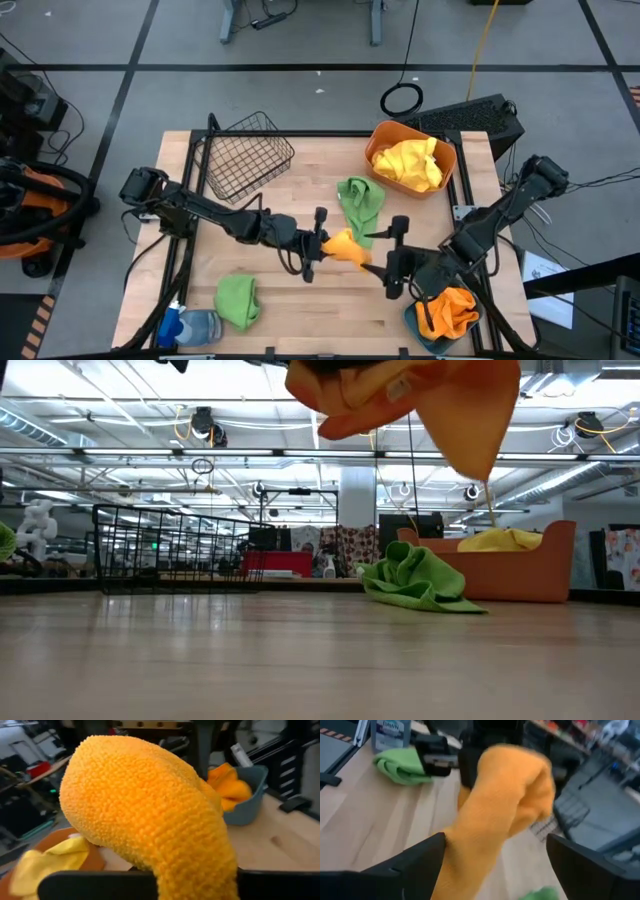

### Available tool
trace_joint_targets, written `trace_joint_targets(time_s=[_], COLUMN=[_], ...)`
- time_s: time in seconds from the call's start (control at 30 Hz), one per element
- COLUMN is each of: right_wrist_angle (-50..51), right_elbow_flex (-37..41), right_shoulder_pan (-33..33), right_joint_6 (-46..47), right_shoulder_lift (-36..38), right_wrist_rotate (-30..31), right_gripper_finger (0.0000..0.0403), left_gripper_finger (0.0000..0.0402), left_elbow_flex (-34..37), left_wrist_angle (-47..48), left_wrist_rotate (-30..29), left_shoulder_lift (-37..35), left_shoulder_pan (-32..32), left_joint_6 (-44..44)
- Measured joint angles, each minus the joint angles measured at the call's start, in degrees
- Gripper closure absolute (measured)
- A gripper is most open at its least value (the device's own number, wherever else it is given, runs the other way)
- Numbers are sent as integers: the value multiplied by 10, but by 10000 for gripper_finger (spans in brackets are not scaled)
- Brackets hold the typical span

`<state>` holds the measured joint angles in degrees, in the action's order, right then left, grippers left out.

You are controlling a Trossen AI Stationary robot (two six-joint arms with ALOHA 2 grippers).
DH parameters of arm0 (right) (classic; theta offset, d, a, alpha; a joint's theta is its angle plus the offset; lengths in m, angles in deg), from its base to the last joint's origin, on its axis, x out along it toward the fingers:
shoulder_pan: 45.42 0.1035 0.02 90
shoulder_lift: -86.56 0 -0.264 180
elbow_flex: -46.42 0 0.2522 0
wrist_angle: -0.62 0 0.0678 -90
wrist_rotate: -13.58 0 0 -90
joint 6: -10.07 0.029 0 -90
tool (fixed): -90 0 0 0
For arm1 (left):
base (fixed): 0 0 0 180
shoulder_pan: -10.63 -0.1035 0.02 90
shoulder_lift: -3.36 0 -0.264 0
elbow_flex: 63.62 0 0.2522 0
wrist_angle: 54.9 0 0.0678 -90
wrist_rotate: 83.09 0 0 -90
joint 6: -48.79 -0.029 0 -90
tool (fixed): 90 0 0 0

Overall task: Sort microfiber towel by color & place in baskets
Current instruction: Put the orange microfiber cloth into the blue bin

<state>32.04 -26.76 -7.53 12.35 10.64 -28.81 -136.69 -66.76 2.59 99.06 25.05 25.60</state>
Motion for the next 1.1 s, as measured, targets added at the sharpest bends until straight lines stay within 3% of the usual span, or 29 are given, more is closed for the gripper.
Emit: trace_joint_targets(time_s=[0.17, 0.37, 0.53, 0.73, 1.1], right_wrist_angle=[-58, -130, -196, -224, -232], right_elbow_flex=[0, 0, 0, 1, 1], right_shoulder_pan=[-33, -76, -89, -93, -99], right_joint_6=[-91, -182, -257, -270, -202], right_shoulder_lift=[0, -17, -40, -49, -74], right_wrist_rotate=[-45, -181, -222, -235, -270], right_gripper_finger=[65, 67, 97, 175, 380], left_gripper_finger=[382, 381, 380, 380, 363], left_elbow_flex=[0, 0, 0, 0, 1], left_wrist_angle=[-13, -34, -32, -19, -5], left_wrist_rotate=[61, 123, 144, 145, 146], left_shoulder_lift=[0, 0, 0, 0, 0], left_shoulder_pan=[-2, -1, 2, 3, 3], left_joint_6=[4, 4, 4, 4, 42])
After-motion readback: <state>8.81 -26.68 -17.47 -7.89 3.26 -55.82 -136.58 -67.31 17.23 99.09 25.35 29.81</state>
